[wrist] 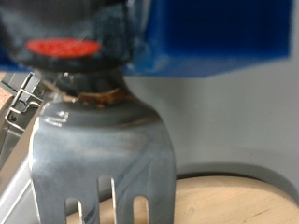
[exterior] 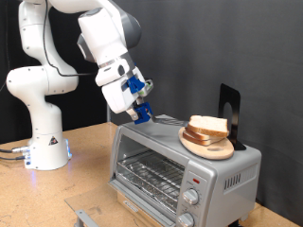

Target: Make a piece of toast with the oven

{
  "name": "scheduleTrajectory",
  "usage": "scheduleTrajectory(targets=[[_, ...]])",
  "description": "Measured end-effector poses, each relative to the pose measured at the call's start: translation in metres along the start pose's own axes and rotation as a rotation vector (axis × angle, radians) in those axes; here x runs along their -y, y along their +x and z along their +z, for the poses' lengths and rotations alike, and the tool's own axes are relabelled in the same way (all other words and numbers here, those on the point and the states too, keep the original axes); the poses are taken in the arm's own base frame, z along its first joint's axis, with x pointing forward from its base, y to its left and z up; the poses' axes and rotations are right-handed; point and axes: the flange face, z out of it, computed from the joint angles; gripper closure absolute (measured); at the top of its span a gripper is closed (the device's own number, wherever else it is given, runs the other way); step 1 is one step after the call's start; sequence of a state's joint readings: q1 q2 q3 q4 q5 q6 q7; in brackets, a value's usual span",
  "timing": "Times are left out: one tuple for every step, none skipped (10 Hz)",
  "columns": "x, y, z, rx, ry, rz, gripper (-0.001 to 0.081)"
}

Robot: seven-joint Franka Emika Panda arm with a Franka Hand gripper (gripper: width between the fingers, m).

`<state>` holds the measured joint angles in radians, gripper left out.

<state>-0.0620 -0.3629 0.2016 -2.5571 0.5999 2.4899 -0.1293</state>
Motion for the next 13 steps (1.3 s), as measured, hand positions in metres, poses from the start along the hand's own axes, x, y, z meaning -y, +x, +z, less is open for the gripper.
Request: scheduleTrajectory(targets=[[0.002,0.001,0.002,0.003,0.0,0.004,0.044],[0.003,0.001,0.003,0.007,-0.001,0.005,0.044],[0.003,0.0,0.006,0.013,-0.003,0.003,0.044],[0.004,0.0,0.008,0.017,-0.004,0.002,0.044],[0.005,-0.001,0.009,0.021,-0.005,0.0,0.044],[0.005,-0.002,0.011,0.024,-0.007,-0.002,0.044],[0.005,-0.002,0.012,0.026,-0.009,-0.001,0.044],[0.006,-0.002,0.012,0.023,-0.009,0.006,0.044],[0.007,0.0,0.011,0.013,-0.01,0.015,0.044],[0.008,0.002,0.01,0.003,-0.008,0.021,0.044],[0.009,0.005,0.008,-0.003,-0.006,0.026,0.044],[0.011,0.008,0.008,-0.006,-0.003,0.032,0.044],[0.012,0.012,0.008,-0.007,0.0,0.035,0.044]])
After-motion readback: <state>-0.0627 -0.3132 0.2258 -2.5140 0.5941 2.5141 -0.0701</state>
